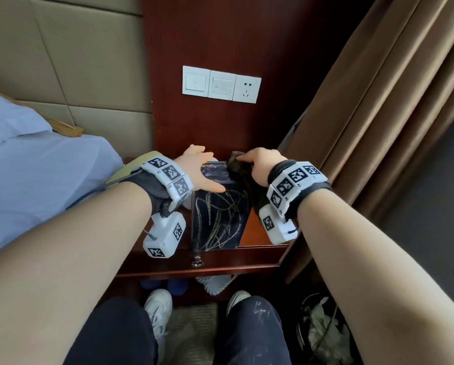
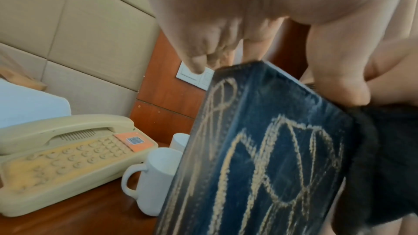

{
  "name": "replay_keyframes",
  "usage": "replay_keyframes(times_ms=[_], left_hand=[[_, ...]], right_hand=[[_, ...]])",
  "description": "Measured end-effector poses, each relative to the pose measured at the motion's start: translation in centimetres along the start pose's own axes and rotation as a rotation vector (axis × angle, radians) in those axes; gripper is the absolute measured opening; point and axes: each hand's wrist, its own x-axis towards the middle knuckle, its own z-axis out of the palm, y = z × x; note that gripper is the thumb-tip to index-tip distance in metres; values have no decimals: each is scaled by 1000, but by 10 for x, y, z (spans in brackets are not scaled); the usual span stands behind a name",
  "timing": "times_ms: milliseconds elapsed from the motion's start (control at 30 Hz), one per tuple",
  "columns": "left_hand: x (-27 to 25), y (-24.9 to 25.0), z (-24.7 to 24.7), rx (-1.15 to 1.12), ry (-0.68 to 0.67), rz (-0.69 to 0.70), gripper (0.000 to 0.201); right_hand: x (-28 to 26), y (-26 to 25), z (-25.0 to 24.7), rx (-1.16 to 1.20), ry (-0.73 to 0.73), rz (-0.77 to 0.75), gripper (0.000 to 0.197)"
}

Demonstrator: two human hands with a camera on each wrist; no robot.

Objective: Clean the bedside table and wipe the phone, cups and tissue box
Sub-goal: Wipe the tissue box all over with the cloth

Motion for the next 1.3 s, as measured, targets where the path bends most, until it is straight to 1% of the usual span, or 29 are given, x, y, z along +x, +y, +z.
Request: replay_keyframes(times_ms=[33, 67, 133, 200, 233, 300, 333, 367, 400, 433, 467, 533, 567, 633, 700, 800, 833, 867, 900, 933, 967, 1000, 1033, 1067, 1100, 1133, 1167, 1233, 1300], left_hand=[[-4, -3, -3, -8, 18, 16, 84], [-8, -6, -3, -22, 35, 15, 74], [-13, -11, -5, -8, 54, 24, 61], [-8, -14, -5, 28, 57, 39, 37], [-7, -14, -4, 32, 62, 54, 28], [-8, -14, -3, 33, 63, 59, 28], [-7, -14, -2, 42, 77, 62, 34], [-8, -14, -1, 49, 87, 62, 44], [-8, -15, 0, 46, 95, 58, 50], [-8, -14, 0, 51, 98, 55, 52], [-7, -15, 0, 48, 91, 53, 49], [-5, -16, 1, 11, 83, 51, 34], [-5, -17, 1, 9, 92, 54, 28], [-3, -17, 2, 6, 105, 51, 26], [-3, -17, 3, -7, 106, 31, 27], [-5, -17, 3, -40, 91, -5, 35], [-4, -19, 4, -49, 92, -11, 42], [-4, -20, 5, -61, 90, -12, 49], [-3, -22, 6, -76, 91, -11, 51], [-3, -23, 6, -94, 98, -13, 52], [-2, -26, 8, -109, 106, -21, 59], [-1, -28, 9, -131, 111, -38, 73], [-2, -29, 10, -162, 115, -58, 86], [-2, -31, 11, -199, 118, -74, 97], [-2, -32, 12, -231, 125, -81, 103], [-2, -34, 13, -258, 134, -84, 104], [-2, -36, 14, -278, 143, -88, 104], [-1, -38, 17, -317, 161, -80, 102], [0, -40, 20, -359, 174, -77, 99]], right_hand=[[2, -1, 8, -1, 10, 22, 65], [3, -2, 13, -6, 14, 44, 65], [0, 0, 13, -59, -6, 51, 55], [-9, 1, 7, -128, -29, -4, 49], [-15, 0, 5, -146, -29, -72, 50], [-29, -4, -1, -108, -51, -187, 54], [-29, -3, -5, -75, -82, -228, 54], [-26, -2, -10, -6, -116, -224, 54], [-21, -1, -14, 31, -114, -197, 54], [-17, -4, -19, 43, -92, -156, 54], [-13, -8, -22, 34, -64, -105, 54], [-9, -22, -19, -17, -29, 10, 52], [-7, -28, -11, -58, -13, 37, 49], [-4, -34, 3, -166, -8, -7, 42], [-9, -32, 9, -227, 17, -146, 40], [-22, -26, 2, -188, -70, -396, 49], [-25, -21, -5, -174, -116, -439, 49], [-25, -17, -11, -131, -156, -413, 50], [-22, -13, -18, -79, -137, -361, 53], [-17, -11, -23, -19, -83, -277, 56], [-11, -12, -26, 19, 6, -193, 57], [-6, -16, -25, 48, 68, -108, 58], [-2, -23, -20, 48, 88, -47, 57], [1, -31, -13, 39, 63, -9, 55], [3, -38, -3, 18, 22, 0, 52], [3, -42, 5, -6, -21, -14, 51], [2, -42, 12, -40, -24, -55, 52], [-5, -36, 18, -87, 11, -222, 53], [-10, -28, 9, -93, -50, -416, 47]])
